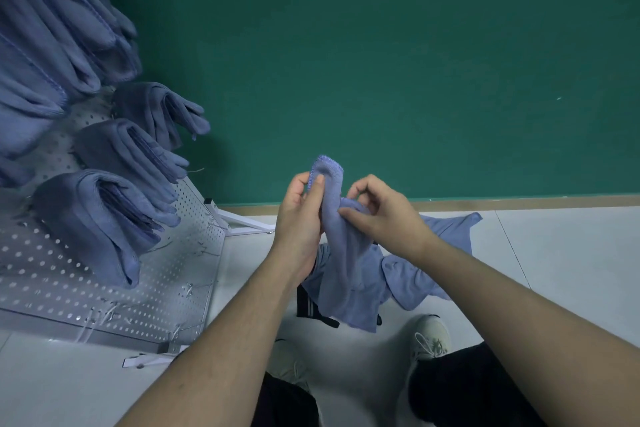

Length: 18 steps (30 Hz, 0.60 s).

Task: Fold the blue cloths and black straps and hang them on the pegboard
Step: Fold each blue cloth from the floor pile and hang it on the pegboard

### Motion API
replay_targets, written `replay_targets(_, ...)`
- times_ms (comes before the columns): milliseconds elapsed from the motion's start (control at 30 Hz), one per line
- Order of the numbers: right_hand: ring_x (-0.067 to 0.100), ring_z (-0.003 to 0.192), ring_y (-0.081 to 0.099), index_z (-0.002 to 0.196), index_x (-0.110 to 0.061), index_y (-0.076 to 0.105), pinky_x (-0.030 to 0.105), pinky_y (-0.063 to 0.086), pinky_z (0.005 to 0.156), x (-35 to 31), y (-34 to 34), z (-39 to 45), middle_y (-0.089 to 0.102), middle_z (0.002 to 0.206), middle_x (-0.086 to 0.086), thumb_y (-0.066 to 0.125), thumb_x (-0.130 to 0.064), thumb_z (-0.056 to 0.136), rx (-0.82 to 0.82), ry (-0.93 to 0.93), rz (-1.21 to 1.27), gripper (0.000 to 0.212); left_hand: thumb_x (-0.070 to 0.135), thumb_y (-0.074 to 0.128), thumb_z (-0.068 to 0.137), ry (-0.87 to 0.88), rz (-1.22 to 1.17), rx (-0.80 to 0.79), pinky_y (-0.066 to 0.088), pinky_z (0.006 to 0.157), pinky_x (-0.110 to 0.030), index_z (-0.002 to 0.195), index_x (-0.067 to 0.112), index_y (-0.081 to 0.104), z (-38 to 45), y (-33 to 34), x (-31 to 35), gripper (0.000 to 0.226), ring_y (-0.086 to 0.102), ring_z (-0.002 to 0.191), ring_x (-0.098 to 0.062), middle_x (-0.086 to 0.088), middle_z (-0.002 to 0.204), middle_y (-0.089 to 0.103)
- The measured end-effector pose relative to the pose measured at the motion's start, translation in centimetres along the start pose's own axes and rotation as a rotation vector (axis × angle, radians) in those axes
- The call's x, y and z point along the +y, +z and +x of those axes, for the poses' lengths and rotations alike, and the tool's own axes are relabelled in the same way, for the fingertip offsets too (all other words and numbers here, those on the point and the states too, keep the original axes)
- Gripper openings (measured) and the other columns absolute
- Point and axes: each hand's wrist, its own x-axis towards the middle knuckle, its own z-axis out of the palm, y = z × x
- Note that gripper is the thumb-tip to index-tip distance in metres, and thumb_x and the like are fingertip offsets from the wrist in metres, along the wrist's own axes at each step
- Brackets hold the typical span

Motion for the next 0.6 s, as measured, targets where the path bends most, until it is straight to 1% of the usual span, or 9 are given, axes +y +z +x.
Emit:
replay_targets(67, 0.004, 0.056, 0.045, 0.081, -0.025, 0.053, 0.024, 0.041, 0.06, 0.0, -0.5, 0.2, 0.051, 0.057, -0.016, 0.073, -0.023, 0.09, 0.054, -0.014, -0.05, 0.022, 0.027, 0.05, 0.106, 0.027, 0.012, 0.05, 0.056, 0.074, -0.033, 0.098, 0.018, 0.055, 0.2, -0.2, 0.1, 0.013, 0.071, 0.078, -0.022, -0.009, 0.084, 0.073)
replay_targets(133, 0.003, 0.055, 0.045, 0.078, -0.026, 0.052, 0.016, 0.037, 0.058, 0.1, -1.0, 0.3, 0.05, 0.055, -0.016, 0.072, -0.021, 0.091, 0.084, 0.0, -0.08, 0.025, 0.026, 0.049, 0.106, 0.053, -0.007, 0.08, 0.055, 0.071, -0.031, 0.097, 0.019, 0.054, 0.7, -0.5, 0.1, 0.013, 0.069, 0.077, -0.021, -0.008, 0.084, 0.071)
replay_targets(233, -0.002, 0.061, 0.048, 0.08, -0.029, 0.048, 0.014, 0.036, 0.064, 0.7, -2.0, 0.7, 0.052, 0.069, -0.013, 0.067, -0.021, 0.096, 0.152, 0.011, -0.119, 0.025, 0.024, 0.049, 0.106, 0.128, 0.041, 0.17, 0.045, 0.065, -0.028, 0.094, 0.022, 0.057, 1.4, -1.5, 0.2, 0.014, 0.057, 0.073, -0.011, 0.003, 0.079, 0.063)
replay_targets(267, -0.001, 0.058, 0.047, 0.082, -0.028, 0.045, 0.014, 0.036, 0.063, 0.8, -2.6, 0.8, 0.05, 0.069, -0.01, 0.063, -0.02, 0.098, 0.2, 0.022, -0.073, 0.025, 0.022, 0.049, 0.105, 0.153, 0.061, 0.199, 0.044, 0.066, -0.027, 0.094, 0.024, 0.058, 1.6, -1.8, 0.3, 0.015, 0.056, 0.075, -0.009, 0.004, 0.083, 0.063)
replay_targets(333, 0.006, 0.049, 0.037, 0.087, -0.023, 0.041, 0.017, 0.034, 0.055, 0.9, -3.8, 0.9, 0.041, 0.06, -0.006, 0.057, -0.02, 0.101, 0.235, 0.049, -0.006, 0.022, 0.017, 0.048, 0.104, 0.204, 0.134, 0.241, 0.044, 0.069, -0.02, 0.095, 0.026, 0.06, 1.7, -2.0, 0.5, 0.017, 0.057, 0.076, 0.0, 0.009, 0.089, 0.064)
replay_targets(400, 0.009, 0.045, 0.03, 0.093, -0.019, 0.039, 0.02, 0.03, 0.05, 1.0, -4.3, 0.9, 0.034, 0.054, -0.004, 0.055, -0.02, 0.102, 0.198, 0.043, -0.047, 0.018, 0.015, 0.047, 0.104, 0.236, 0.196, 0.255, 0.043, 0.069, -0.016, 0.094, 0.027, 0.059, 1.6, -2.1, 0.7, 0.02, 0.056, 0.073, 0.005, 0.011, 0.089, 0.062)
replay_targets(467, 0.009, 0.043, 0.029, 0.1, -0.02, 0.041, 0.021, 0.028, 0.047, 1.3, -4.4, 0.9, 0.034, 0.05, -0.006, 0.061, -0.024, 0.099, 0.159, 0.051, -0.065, 0.021, 0.017, 0.046, 0.104, 0.239, 0.21, 0.258, 0.042, 0.069, -0.018, 0.093, 0.028, 0.058, 1.7, -2.0, 0.7, 0.02, 0.054, 0.072, 0.002, 0.01, 0.089, 0.061)
replay_targets(533, 0.009, 0.045, 0.032, 0.102, -0.027, 0.048, 0.022, 0.028, 0.048, 1.4, -4.7, 1.0, 0.037, 0.05, -0.008, 0.073, -0.027, 0.091, 0.091, 0.082, -0.03, 0.027, 0.019, 0.046, 0.104, 0.233, 0.204, 0.265, 0.042, 0.068, -0.02, 0.092, 0.028, 0.058, 1.9, -2.0, 0.8, 0.02, 0.054, 0.072, 0.0, 0.01, 0.088, 0.061)
replay_targets(600, 0.01, 0.051, 0.037, 0.095, -0.027, 0.06, 0.024, 0.03, 0.052, 1.4, -5.4, 1.0, 0.045, 0.056, -0.005, 0.081, -0.024, 0.084, -0.036, 0.102, -0.045, 0.024, 0.02, 0.046, 0.105, 0.224, 0.197, 0.27, 0.042, 0.066, -0.019, 0.091, 0.027, 0.057, 1.9, -2.1, 0.9, 0.019, 0.054, 0.069, 0.002, 0.011, 0.085, 0.06)
